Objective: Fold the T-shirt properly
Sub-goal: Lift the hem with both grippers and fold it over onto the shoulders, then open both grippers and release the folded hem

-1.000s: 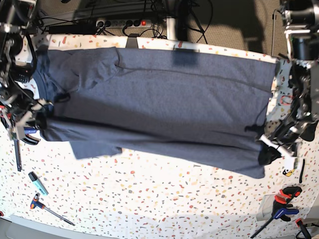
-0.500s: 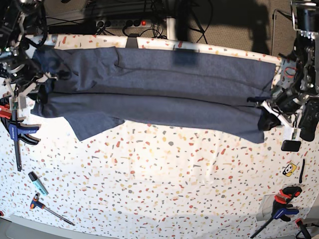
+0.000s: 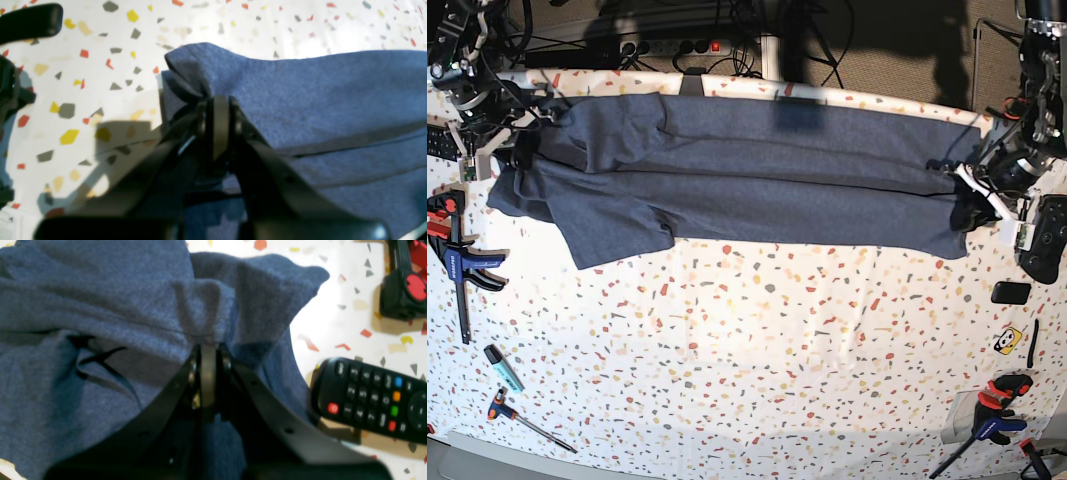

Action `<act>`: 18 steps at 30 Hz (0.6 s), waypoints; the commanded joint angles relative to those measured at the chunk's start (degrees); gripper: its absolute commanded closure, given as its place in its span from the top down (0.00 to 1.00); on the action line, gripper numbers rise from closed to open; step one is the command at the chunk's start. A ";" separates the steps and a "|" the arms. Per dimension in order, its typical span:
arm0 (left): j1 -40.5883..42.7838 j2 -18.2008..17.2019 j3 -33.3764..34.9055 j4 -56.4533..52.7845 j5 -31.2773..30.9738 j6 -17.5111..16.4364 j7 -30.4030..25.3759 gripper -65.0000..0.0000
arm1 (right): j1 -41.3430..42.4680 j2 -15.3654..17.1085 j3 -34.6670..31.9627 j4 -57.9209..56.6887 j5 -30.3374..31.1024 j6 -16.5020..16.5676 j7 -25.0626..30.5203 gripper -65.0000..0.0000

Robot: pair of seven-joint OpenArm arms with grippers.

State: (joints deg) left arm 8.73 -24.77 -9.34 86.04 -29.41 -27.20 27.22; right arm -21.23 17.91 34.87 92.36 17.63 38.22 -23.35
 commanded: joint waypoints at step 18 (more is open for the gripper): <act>-0.50 -0.98 -0.48 2.14 2.08 -0.13 1.01 0.43 | 1.73 3.23 0.48 1.16 5.60 0.33 -3.91 0.43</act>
State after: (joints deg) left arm 8.88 -24.82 -9.34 86.78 -26.57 -27.16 29.61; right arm -20.03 20.05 34.89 92.36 22.41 38.19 -28.62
